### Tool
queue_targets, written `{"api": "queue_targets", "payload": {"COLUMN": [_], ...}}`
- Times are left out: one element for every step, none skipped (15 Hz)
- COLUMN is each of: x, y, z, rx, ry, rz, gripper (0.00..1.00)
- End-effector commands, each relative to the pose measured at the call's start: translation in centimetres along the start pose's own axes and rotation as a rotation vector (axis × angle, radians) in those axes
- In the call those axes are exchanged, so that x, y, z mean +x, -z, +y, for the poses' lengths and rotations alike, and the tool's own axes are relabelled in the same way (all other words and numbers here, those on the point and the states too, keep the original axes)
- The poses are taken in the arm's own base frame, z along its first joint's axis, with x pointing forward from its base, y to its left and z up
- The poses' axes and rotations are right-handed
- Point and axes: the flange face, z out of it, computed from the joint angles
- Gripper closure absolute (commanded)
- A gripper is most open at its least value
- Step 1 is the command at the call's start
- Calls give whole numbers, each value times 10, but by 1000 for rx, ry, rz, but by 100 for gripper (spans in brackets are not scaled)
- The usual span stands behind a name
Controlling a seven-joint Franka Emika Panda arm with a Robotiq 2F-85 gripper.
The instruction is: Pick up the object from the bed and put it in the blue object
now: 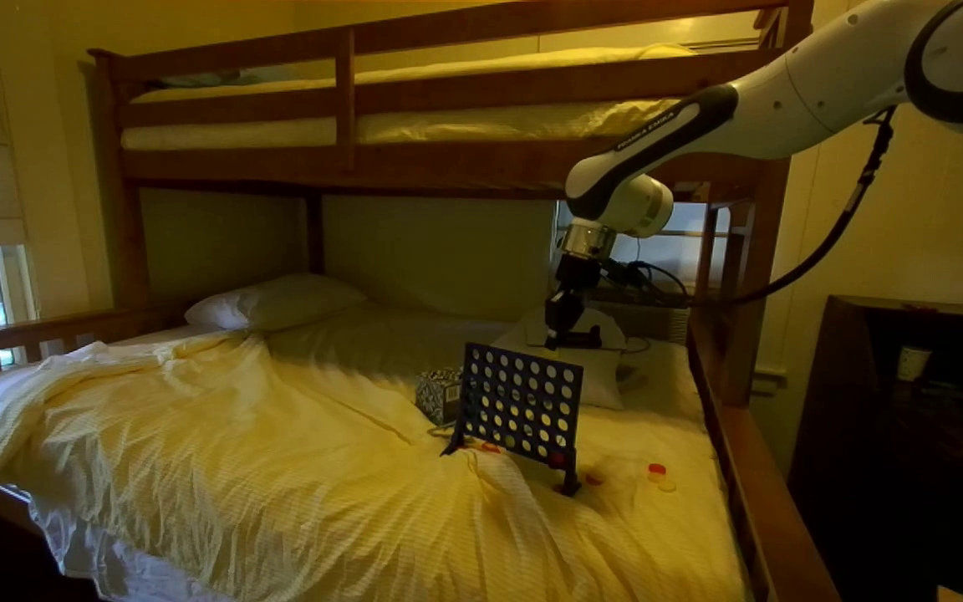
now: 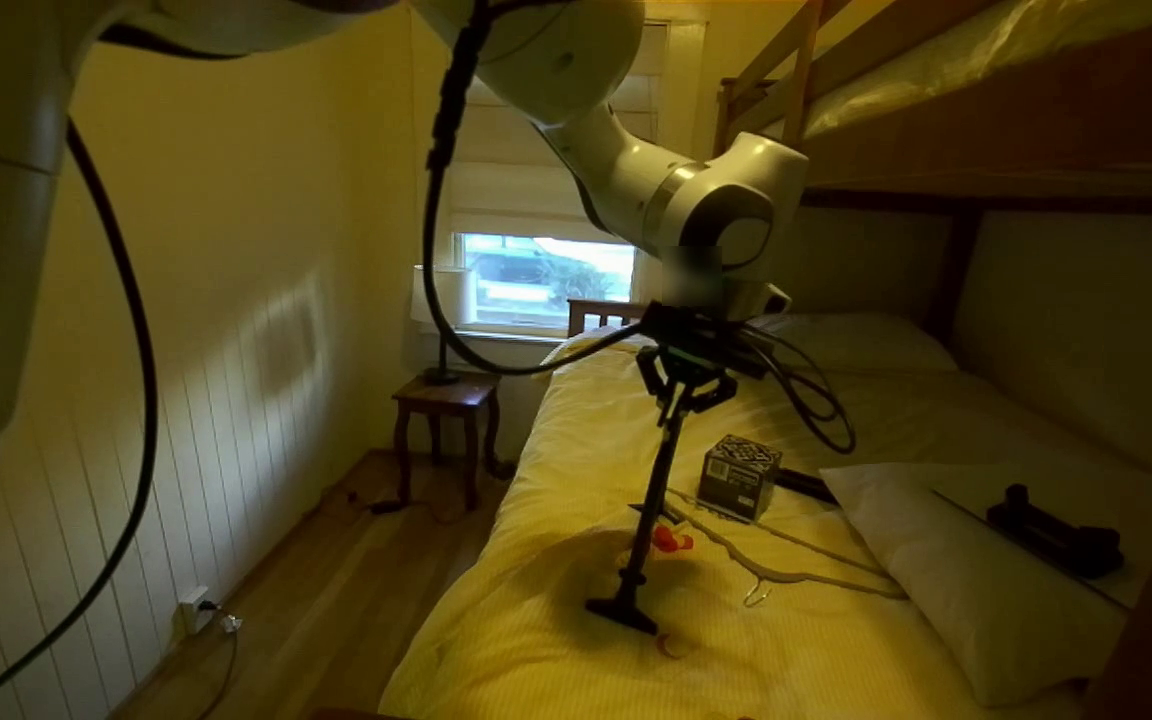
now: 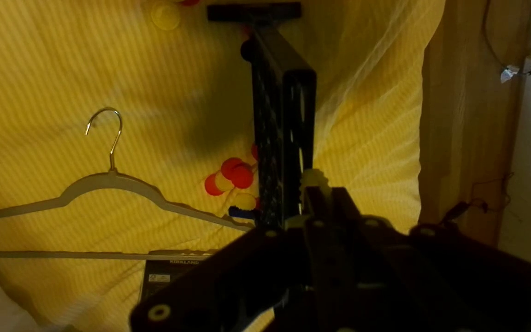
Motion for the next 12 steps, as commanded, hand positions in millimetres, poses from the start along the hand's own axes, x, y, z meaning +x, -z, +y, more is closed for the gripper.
{"api": "queue_targets", "payload": {"x": [7,8,8,8,8,8,8,8,8,8,8,8], "y": [-1,-2,-2,-2,-3,-4,-5,-6,-8,-8,-9,-10], "z": [2,3,3,4,5,5,6,6,6,6,6,6], "rx": [34,35,35,34,35,35,36,36,36,36,36,36], "ry": [-27,-30,-34,-38,-41,-43,-45,-46,-47,-49,-49,-50], "rz": [-9,-10,-10,-11,-12,-13,-15,-18,-21,-23,-25,-25], "gripper": [98,98,98,98,98,98,98,98,98,98,98,98]}}
